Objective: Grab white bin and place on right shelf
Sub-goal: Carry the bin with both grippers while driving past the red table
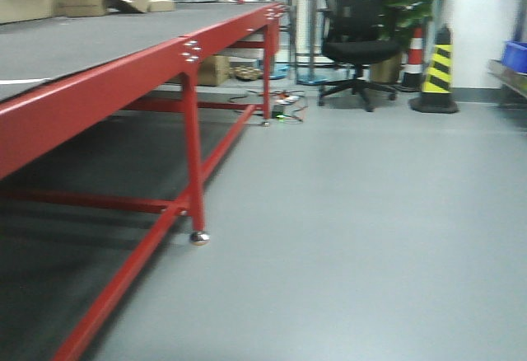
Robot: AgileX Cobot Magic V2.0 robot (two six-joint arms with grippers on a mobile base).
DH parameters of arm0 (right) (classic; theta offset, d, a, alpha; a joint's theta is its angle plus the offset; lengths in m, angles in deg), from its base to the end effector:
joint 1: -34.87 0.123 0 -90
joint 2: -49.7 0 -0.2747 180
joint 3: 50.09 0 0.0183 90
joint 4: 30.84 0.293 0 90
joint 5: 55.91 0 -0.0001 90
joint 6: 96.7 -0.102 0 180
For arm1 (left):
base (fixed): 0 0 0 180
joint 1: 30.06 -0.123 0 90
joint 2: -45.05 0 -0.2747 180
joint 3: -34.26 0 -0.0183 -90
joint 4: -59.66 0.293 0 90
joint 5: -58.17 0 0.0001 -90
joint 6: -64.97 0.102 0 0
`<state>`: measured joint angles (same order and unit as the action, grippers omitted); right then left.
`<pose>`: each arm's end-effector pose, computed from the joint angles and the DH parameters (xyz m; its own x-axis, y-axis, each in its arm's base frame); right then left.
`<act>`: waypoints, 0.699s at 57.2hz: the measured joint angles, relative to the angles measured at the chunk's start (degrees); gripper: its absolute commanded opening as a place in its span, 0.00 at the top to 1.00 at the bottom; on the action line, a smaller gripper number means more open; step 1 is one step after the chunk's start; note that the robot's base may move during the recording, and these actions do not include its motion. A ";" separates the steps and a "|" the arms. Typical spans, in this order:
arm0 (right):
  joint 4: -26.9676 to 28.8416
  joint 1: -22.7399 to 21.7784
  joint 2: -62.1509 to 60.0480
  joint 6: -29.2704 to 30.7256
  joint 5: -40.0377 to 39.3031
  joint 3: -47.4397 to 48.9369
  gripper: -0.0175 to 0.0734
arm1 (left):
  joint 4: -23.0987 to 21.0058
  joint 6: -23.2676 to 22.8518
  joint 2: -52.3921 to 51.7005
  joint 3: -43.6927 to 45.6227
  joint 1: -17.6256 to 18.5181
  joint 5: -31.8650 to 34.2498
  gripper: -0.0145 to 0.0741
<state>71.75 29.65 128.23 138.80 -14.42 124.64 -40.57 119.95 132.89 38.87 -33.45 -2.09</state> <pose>0.3137 0.0376 0.4650 -0.2409 0.6182 -0.7482 -0.5709 0.5332 0.6244 0.3313 -0.0677 0.4718 -0.3799 -0.4488 -0.8088 0.7622 0.3436 -0.5486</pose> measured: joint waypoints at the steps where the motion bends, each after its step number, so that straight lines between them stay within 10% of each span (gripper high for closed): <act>1: 0.00 0.00 0.00 0.00 0.00 0.00 0.74 | 0.00 0.00 0.00 0.00 0.00 0.00 0.98; 40: 0.00 0.00 0.00 0.00 0.00 0.00 0.74 | 0.00 0.00 0.00 0.00 0.00 0.00 0.98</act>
<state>71.75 29.65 128.23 138.80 -14.42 124.64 -40.57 119.95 132.89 38.87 -33.45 -2.09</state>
